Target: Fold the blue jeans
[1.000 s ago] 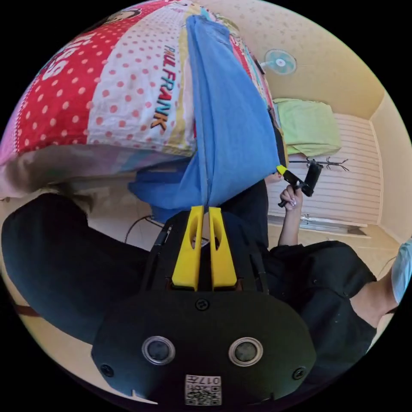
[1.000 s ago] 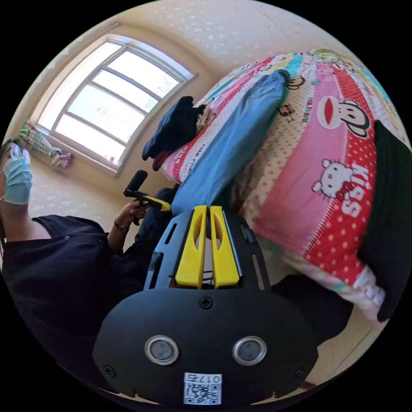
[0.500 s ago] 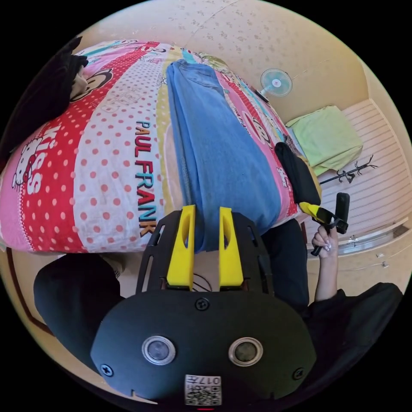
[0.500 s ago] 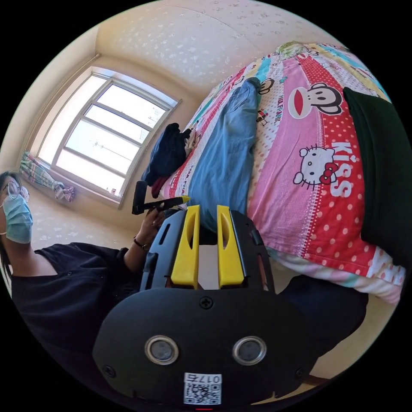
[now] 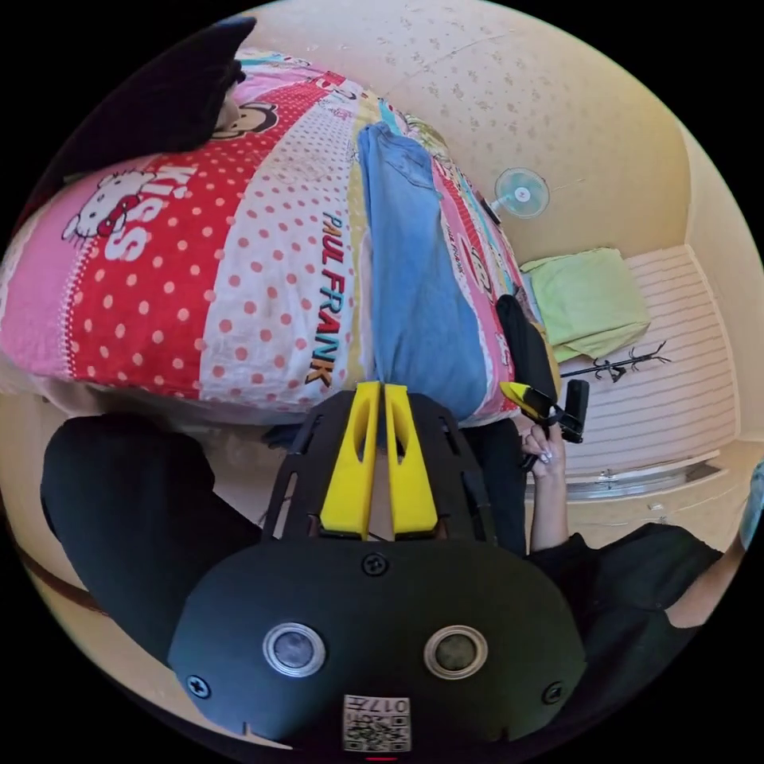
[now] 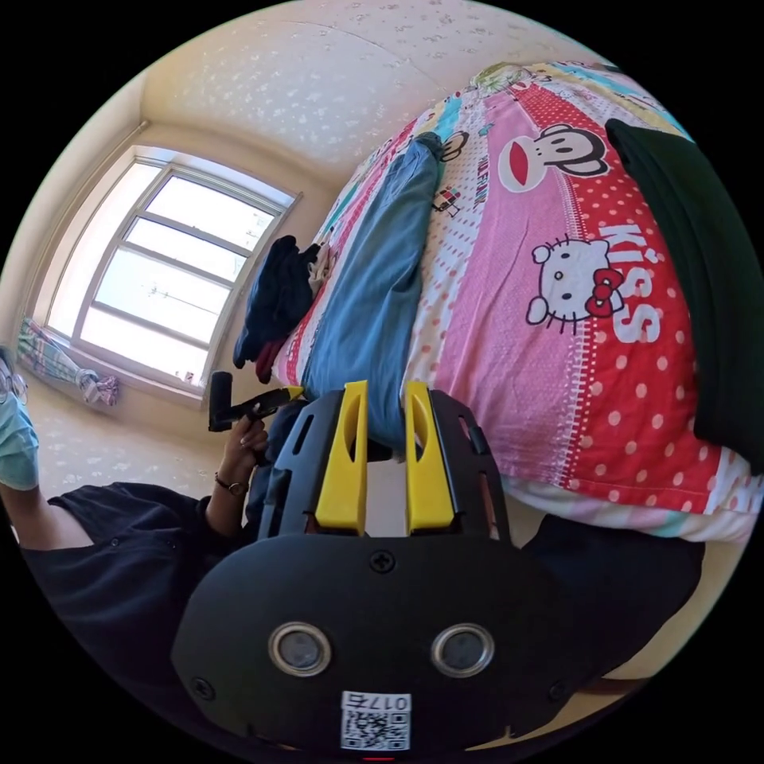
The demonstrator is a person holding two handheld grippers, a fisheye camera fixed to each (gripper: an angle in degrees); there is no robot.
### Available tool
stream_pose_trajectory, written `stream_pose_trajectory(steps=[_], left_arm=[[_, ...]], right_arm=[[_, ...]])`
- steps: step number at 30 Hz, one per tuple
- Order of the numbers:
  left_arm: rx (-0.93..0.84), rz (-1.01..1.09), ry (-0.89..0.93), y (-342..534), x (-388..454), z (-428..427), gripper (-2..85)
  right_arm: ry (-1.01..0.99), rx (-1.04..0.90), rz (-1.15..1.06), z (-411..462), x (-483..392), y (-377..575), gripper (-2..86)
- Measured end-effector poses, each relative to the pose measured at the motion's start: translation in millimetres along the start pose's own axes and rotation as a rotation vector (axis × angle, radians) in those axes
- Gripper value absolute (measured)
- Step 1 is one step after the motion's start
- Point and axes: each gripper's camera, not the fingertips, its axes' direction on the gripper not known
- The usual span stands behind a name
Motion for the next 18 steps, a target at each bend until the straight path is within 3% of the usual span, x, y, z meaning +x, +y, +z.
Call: stream_pose_trajectory(steps=[3, 7, 18], left_arm=[[0.057, -0.001, 0.066, -6.0, -5.8, -11.5, 12.2], [0.119, 0.041, 0.128, -34.7, -7.7, -25.9, 15.5], [-0.013, 0.034, 0.293, -143.9, -41.7, 6.1, 13.6]], right_arm=[[-0.021, 0.005, -0.001, -0.6, 1.7, -11.2, 10.0], [-0.04, -0.022, -0.005, 0.6, 8.0, -38.9, 12.3], [-0.286, -0.096, 0.064, 51.3, 50.9, -155.7, 14.2]])
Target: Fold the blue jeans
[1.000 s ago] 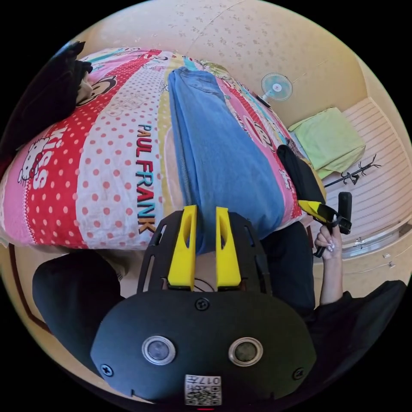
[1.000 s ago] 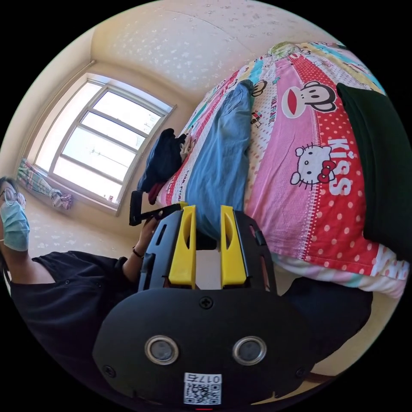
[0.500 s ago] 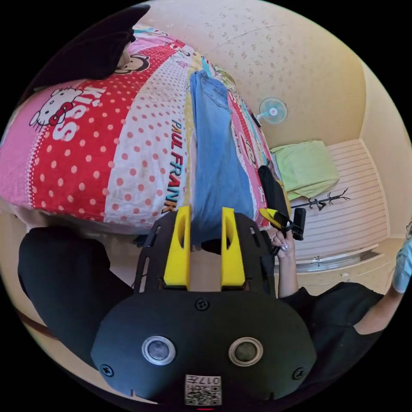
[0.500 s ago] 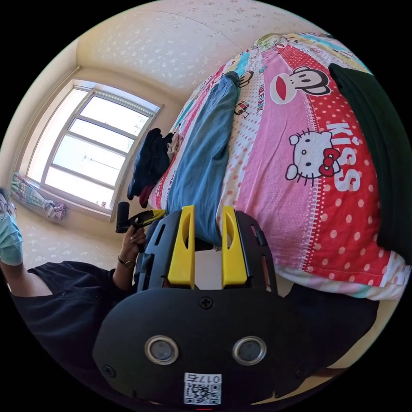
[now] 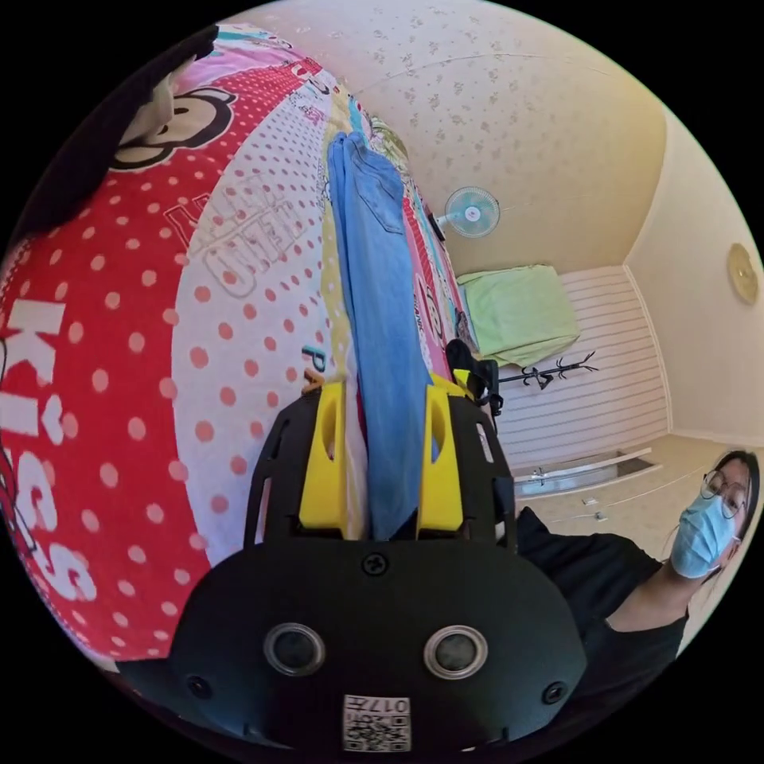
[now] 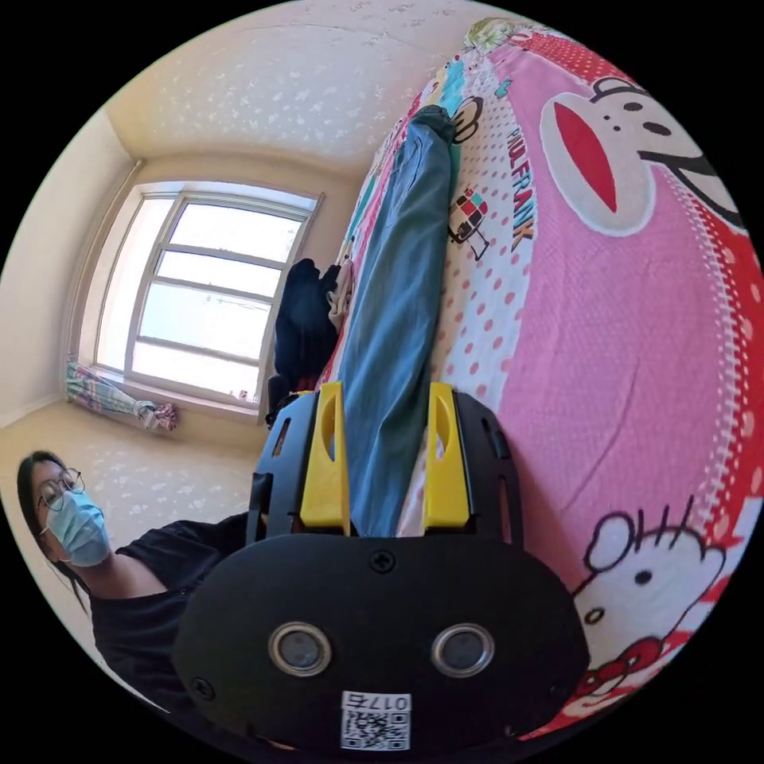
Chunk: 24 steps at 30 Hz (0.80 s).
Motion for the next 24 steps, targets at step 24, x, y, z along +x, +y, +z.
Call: stream_pose_trajectory(steps=[24], left_arm=[[-0.102, 0.111, 0.294, 88.2, 34.5, -0.2, 2.9]], right_arm=[[-0.447, -0.174, -0.098, 9.9, -16.3, 92.4, 1.0]])
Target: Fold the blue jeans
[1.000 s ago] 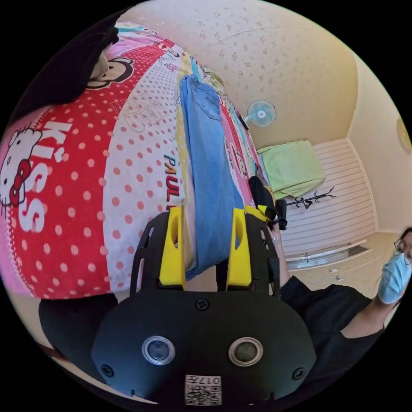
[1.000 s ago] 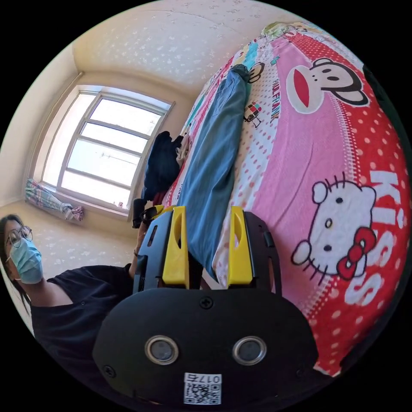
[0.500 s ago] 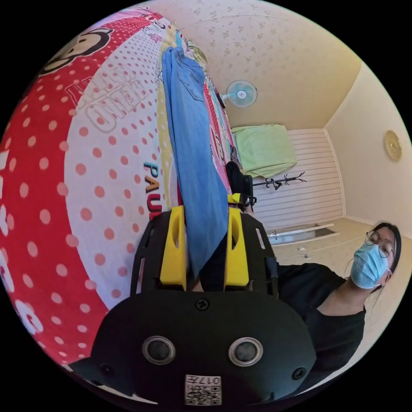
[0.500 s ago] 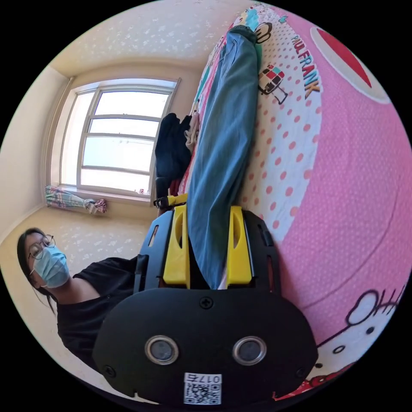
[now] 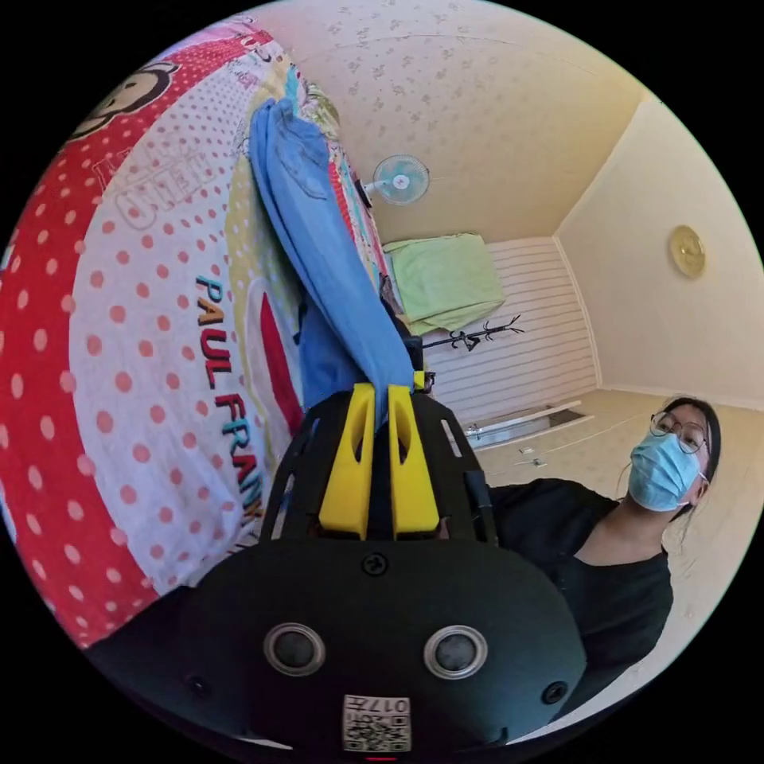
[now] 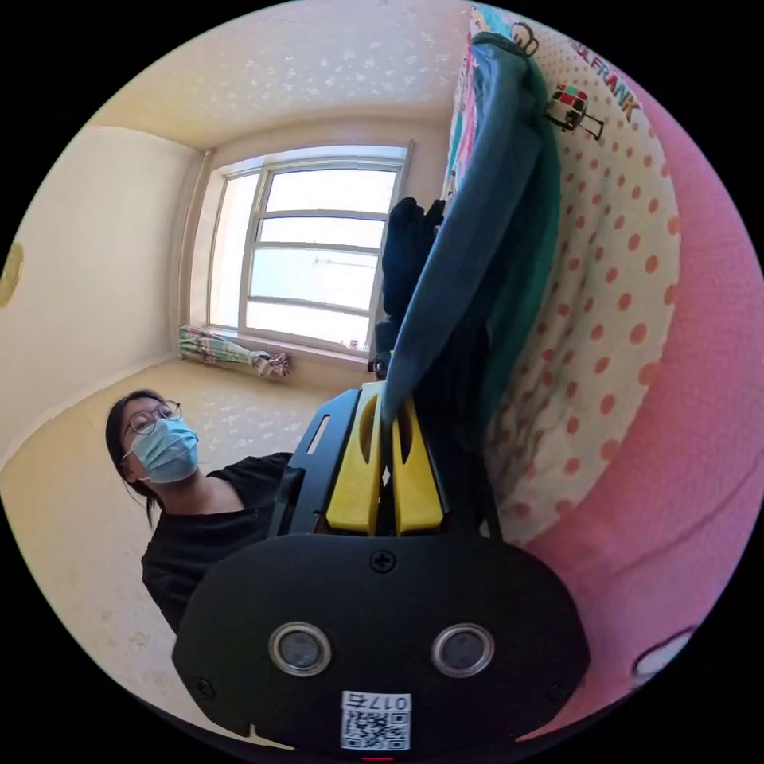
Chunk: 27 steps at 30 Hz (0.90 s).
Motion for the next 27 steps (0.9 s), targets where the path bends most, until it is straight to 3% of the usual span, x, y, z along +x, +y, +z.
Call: stream_pose_trajectory(steps=[7, 17, 21, 27], left_arm=[[0.047, 0.274, 0.197, 58.1, 145.3, -0.4, 2.3], [0.085, 0.746, 0.248, 92.5, 397.5, 11.3, 0.8], [0.137, 0.762, 0.154, 95.0, 450.0, 28.0, 0.4], [0.173, 0.562, 0.041, 61.3, 422.8, 71.4, 0.1]], right_arm=[[-0.06, 0.03, -0.309, 20.3, -127.9, 61.5, -0.1], [0.113, 0.013, -0.877, 48.0, -388.8, 128.8, -0.2], [0.165, 0.081, -0.866, 45.8, -424.3, 136.2, -0.2], [0.28, 0.225, -0.647, 26.7, -371.9, 126.0, 0.0]])
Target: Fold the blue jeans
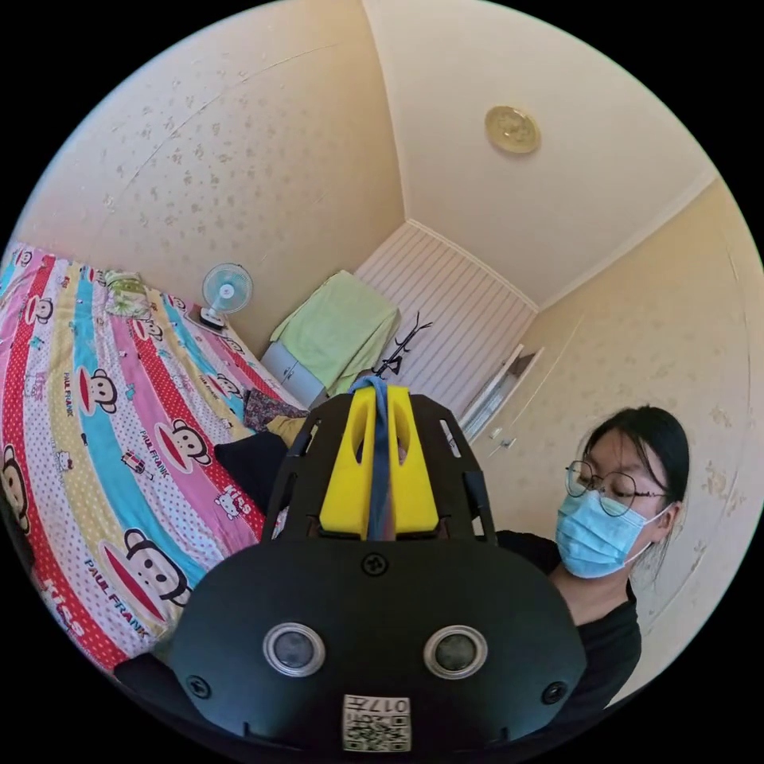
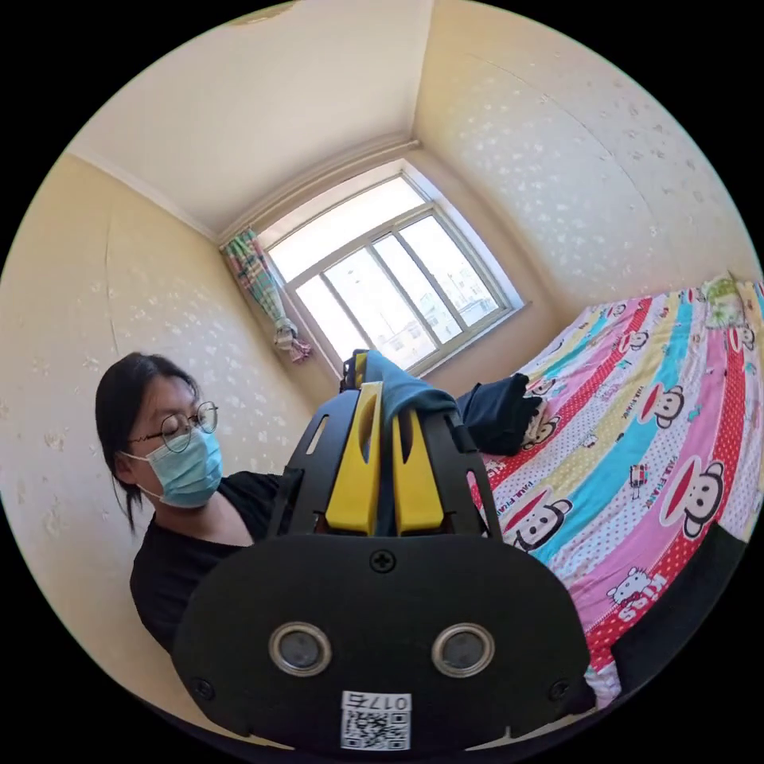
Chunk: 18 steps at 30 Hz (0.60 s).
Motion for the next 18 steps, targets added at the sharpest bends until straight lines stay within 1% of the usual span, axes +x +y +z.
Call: stream_pose_trajectory(steps=[3, 5, 6, 8, 10, 12, 14, 15, 16, 18], left_arm=[[-0.037, -0.069, 0.065, -8.0, -29.9, 28.1, 0.1], [-0.047, -0.076, 0.104, -14.3, -35.3, 41.3, 0.1], [-0.048, -0.057, 0.107, -18.3, -31.6, 46.8, 0.1], [-0.041, 0.013, 0.052, -25.2, -17.0, 49.5, 0.2], [-0.017, 0.124, -0.061, -31.8, 4.6, 45.3, 0.3], [0.01, 0.186, -0.093, -26.9, 13.2, 38.1, 0.3], [0.039, 0.221, -0.081, -10.0, 11.5, 30.0, 0.3], [0.038, 0.23, -0.044, 6.9, 5.0, 26.6, 0.2], [0.032, 0.22, -0.012, 26.7, -4.2, 24.4, 0.2], [0.027, 0.184, -0.003, 56.9, -18.8, 22.9, 0.1]], right_arm=[[-0.009, 0.037, 0.106, -4.7, 42.4, 9.0, 0.1], [-0.029, 0.07, 0.12, -7.4, 55.9, 8.2, 0.2], [-0.034, 0.09, 0.103, -8.0, 57.7, 5.3, 0.2], [-0.026, 0.112, 0.044, -7.4, 50.9, -2.1, 0.4], [-0.006, 0.118, -0.033, -5.8, 38.9, -11.5, 0.6], [0.017, 0.106, -0.12, -0.4, 22.1, -19.2, 1.2], [0.026, 0.099, -0.178, 4.5, 11.1, -14.8, 1.6], [0.036, 0.087, -0.198, 9.1, 6.6, -7.5, 1.9], [0.045, 0.075, -0.205, 12.2, 5.2, -2.9, 2.1], [0.118, -0.001, -0.212, 29.7, 8.5, 19.8, 2.8]])
